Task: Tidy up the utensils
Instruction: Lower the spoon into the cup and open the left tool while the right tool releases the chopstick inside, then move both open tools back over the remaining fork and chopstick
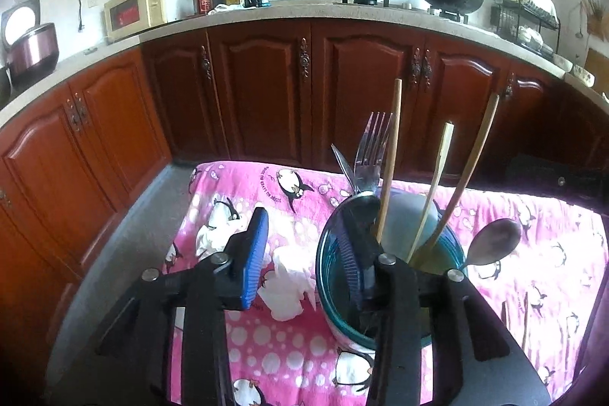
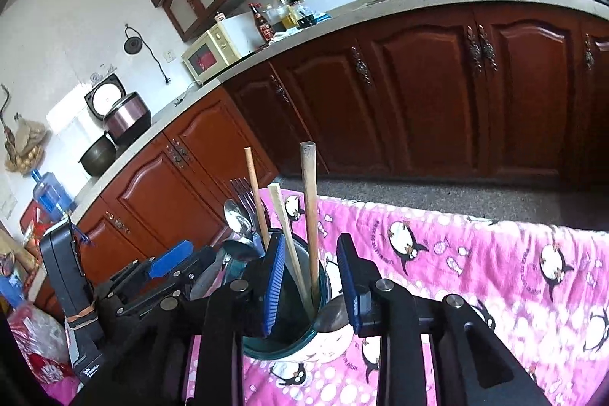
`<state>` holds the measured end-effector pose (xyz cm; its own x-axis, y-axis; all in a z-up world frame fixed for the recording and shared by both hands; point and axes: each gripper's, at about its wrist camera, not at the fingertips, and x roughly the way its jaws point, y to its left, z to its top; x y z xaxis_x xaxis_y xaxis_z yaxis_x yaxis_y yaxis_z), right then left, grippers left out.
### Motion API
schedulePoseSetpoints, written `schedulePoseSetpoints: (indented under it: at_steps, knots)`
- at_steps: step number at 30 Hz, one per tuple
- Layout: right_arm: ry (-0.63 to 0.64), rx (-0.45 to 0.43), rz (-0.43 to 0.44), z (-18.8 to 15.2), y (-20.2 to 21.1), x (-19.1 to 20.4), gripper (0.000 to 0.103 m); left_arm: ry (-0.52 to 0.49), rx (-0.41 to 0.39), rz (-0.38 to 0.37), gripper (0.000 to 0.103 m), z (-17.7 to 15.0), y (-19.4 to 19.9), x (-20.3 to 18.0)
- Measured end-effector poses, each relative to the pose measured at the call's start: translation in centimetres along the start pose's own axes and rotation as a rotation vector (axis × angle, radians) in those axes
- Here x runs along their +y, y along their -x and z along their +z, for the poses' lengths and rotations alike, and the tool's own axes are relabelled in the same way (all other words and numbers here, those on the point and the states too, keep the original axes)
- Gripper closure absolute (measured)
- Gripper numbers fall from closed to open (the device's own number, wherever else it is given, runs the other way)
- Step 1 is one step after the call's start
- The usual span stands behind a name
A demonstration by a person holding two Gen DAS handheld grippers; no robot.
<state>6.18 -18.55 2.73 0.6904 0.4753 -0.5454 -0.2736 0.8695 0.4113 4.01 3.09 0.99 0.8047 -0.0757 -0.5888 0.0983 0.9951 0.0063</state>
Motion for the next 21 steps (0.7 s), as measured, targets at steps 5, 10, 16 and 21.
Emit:
schedulePoseSetpoints:
  at_steps: [5, 10, 16, 21]
  knots:
    - [0.005, 0.000, -0.008, -0.4, 0.9, 0.3, 0.070, 0.044, 0.014, -0.024, 0.057, 0.1, 1.1, 0.5]
    - [0.024, 0.000, -0.029, -1.3, 2.0, 0.9, 0.069, 0.052, 0.023, -0.052, 0.055, 0.1, 2.4, -0.1]
    - [0.035, 0.002, -0.073, -2.5, 3.5, 1.0, 0.064, 0.028, 0.027, -0.079, 0.055, -0.1, 3.9, -2.0]
    - [0.045, 0.013, -0.118, -3.8, 5.1, 0.4, 0.063, 0.014, 0.035, -0.104, 0.055, -0.3, 4.5, -3.6]
